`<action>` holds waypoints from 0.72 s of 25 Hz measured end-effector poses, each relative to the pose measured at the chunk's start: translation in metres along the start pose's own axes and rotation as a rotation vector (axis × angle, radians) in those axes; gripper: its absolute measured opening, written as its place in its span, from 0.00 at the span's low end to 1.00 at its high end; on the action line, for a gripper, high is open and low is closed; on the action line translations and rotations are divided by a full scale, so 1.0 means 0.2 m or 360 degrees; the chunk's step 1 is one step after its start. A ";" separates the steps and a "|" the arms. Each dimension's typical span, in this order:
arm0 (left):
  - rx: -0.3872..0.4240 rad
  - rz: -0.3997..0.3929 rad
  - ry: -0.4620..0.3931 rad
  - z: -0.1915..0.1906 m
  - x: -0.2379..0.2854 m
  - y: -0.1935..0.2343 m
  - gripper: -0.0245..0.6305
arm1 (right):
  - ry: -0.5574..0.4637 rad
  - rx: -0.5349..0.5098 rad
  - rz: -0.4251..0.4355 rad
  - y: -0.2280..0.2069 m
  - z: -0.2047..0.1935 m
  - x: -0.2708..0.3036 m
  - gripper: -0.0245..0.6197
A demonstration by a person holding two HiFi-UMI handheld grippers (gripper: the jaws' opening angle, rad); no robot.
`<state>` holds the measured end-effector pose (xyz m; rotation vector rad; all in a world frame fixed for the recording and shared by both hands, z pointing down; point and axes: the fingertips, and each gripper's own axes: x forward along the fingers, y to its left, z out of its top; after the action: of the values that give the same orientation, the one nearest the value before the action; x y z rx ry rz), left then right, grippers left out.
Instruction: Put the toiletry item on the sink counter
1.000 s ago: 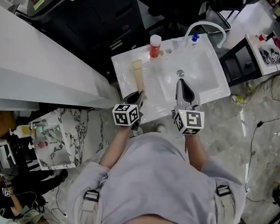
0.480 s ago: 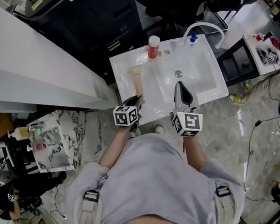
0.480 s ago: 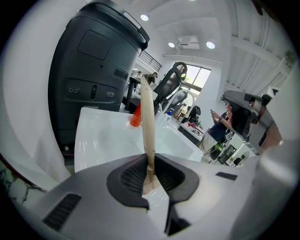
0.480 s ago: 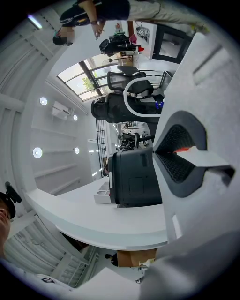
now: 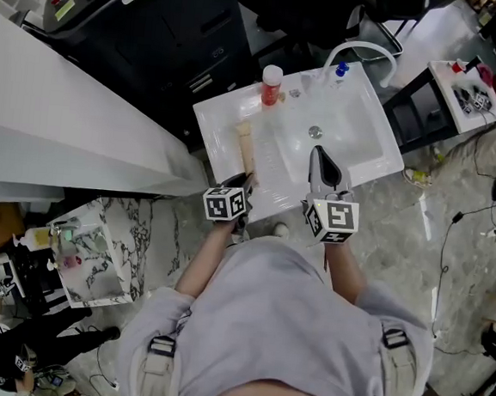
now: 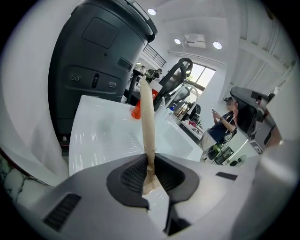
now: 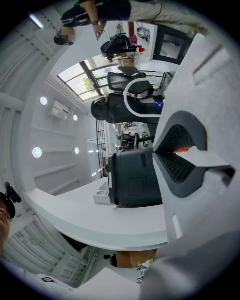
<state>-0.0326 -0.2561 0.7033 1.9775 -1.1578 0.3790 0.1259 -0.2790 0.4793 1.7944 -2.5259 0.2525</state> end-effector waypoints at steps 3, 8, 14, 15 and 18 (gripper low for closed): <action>-0.0017 -0.0006 0.0022 -0.02 0.02 0.01 0.11 | 0.0002 0.0004 -0.0003 0.00 0.00 0.00 0.04; -0.0119 -0.0012 0.0067 -0.08 0.05 0.04 0.11 | 0.0008 0.0009 -0.0014 0.00 -0.01 -0.01 0.04; -0.0177 -0.0031 0.0123 -0.16 0.08 0.04 0.11 | 0.0017 0.0012 -0.0029 -0.02 -0.02 -0.03 0.04; -0.0190 -0.0035 0.0132 -0.17 0.09 0.05 0.11 | 0.0019 0.0009 -0.0032 -0.02 -0.02 -0.03 0.04; -0.0205 -0.0031 0.0142 -0.18 0.10 0.05 0.11 | 0.0022 0.0007 -0.0037 -0.03 -0.02 -0.04 0.04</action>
<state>-0.0251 -0.2430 0.7439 1.8408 -1.0790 0.3694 0.1335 -0.2728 0.4828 1.8161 -2.4953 0.2692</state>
